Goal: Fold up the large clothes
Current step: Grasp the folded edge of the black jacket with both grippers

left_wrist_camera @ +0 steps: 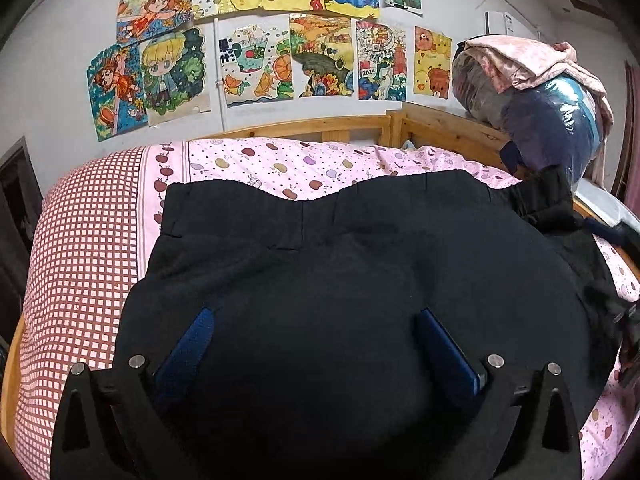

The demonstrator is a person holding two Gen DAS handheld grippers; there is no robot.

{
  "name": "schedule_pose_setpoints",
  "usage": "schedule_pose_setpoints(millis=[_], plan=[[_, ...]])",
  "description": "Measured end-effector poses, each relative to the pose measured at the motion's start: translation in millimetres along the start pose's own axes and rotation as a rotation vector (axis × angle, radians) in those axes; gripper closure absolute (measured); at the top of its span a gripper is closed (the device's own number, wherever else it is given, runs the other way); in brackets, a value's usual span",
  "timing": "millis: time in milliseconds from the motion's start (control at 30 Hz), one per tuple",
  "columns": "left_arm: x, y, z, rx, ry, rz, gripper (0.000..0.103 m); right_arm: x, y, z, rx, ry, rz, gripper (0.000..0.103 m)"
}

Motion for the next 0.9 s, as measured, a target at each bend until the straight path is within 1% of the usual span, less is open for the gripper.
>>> schedule_pose_setpoints(millis=[67,133,233,300,400,500,567,667,767,900], plan=[[0.1,0.4,-1.7,0.005,-0.004,0.000,0.000,4.8,13.4,-17.5,0.071,-0.031,-0.012,0.014],[0.1,0.6,-5.3,0.015,-0.014,-0.004,0.000,2.6,23.2,-36.8,0.131,-0.056,-0.069,0.014],[1.4,1.9,-17.1,0.047,-0.038,-0.017,0.000,-8.2,31.6,-62.3,0.189,-0.062,-0.159,0.013],[2.3,2.4,-23.6,0.065,-0.044,-0.015,0.000,-15.9,34.6,-77.9,0.216,-0.046,-0.186,0.013],[3.5,4.0,-31.9,0.093,-0.044,-0.007,0.000,-25.2,39.6,-91.5,0.237,-0.005,-0.189,0.013],[5.5,3.3,-33.9,0.108,-0.044,0.012,0.000,-37.9,46.7,-98.0,0.246,0.064,-0.170,0.013],[8.9,1.2,-36.2,0.114,-0.043,0.029,0.000,-52.0,49.4,-100.0,0.262,0.119,-0.196,0.013],[13.4,0.7,-40.8,0.122,-0.044,0.052,0.000,-71.1,51.7,-106.0,0.282,0.165,-0.224,0.013],[14.1,3.8,-50.9,0.153,-0.036,0.062,0.000,-79.9,58.3,-116.3,0.305,0.167,-0.218,0.013],[15.2,12.6,-58.8,0.175,0.006,0.103,0.000,-82.5,73.1,-125.2,0.316,0.132,-0.280,0.012]])
Point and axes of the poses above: each gripper's, at about its wrist camera, not at the fingertips, and z roughly against the way its jaws point, x to its left, y to its underside, the point moved 8 cm from there along -z, roughly the way its jaws point, and after that the axes turned 15 degrees about -x, right-handed, at the moved point
